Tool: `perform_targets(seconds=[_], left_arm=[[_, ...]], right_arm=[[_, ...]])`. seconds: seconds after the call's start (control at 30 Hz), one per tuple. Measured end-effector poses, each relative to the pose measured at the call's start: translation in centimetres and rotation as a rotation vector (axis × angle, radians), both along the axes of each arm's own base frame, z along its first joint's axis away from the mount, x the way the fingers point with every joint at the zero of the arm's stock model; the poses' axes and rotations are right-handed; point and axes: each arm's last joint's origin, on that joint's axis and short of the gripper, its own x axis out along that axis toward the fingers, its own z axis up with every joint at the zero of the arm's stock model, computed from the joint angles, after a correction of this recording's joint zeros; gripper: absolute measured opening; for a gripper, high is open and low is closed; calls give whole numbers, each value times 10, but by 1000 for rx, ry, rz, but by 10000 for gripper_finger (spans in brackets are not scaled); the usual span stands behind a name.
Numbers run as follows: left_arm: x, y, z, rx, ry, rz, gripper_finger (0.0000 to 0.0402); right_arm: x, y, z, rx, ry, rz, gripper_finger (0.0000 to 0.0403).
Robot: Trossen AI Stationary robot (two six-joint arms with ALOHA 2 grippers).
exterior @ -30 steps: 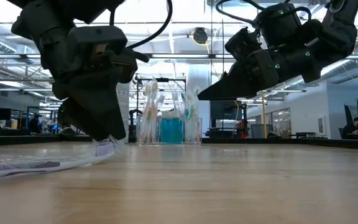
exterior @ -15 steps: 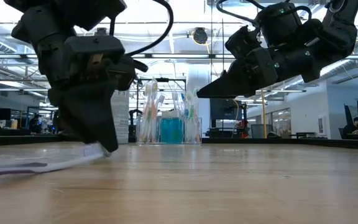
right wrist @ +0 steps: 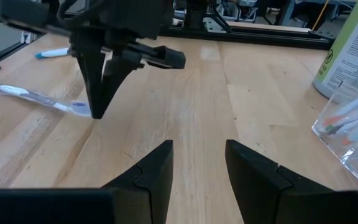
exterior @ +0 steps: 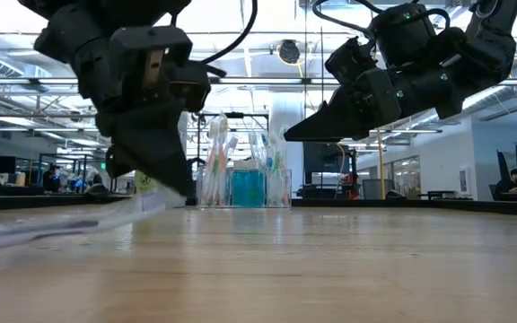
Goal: Pick & Place toothbrushing station
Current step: Put the purple toothbrush into the transparent organizer
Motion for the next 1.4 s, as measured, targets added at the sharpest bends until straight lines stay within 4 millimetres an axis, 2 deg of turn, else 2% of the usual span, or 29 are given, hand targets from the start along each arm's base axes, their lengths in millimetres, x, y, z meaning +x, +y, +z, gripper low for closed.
perform_targets(seconds=[0.23, 0.53, 0.77, 1.03, 1.23, 1.4], left_arm=[[-1, 11, 21, 5, -72, -64, 5], [-10, 34, 54, 216, -174, -15, 3], [-12, 65, 66, 470, -179, 84, 2], [-10, 108, 68, 592, -143, 186, 1], [-18, 140, 100, 720, -199, 238, 1], [-26, 162, 140, 936, -249, 320, 1]], right_arm=[[0, -5, 0, 0, 0, -16, 141], [0, -7, 0, 3, 1, -24, 141], [0, -7, 0, 3, 0, -24, 141], [0, -7, 0, 3, 0, -24, 141], [0, -8, 0, 1, -2, -27, 141], [0, -12, 0, -4, -2, -40, 141]])
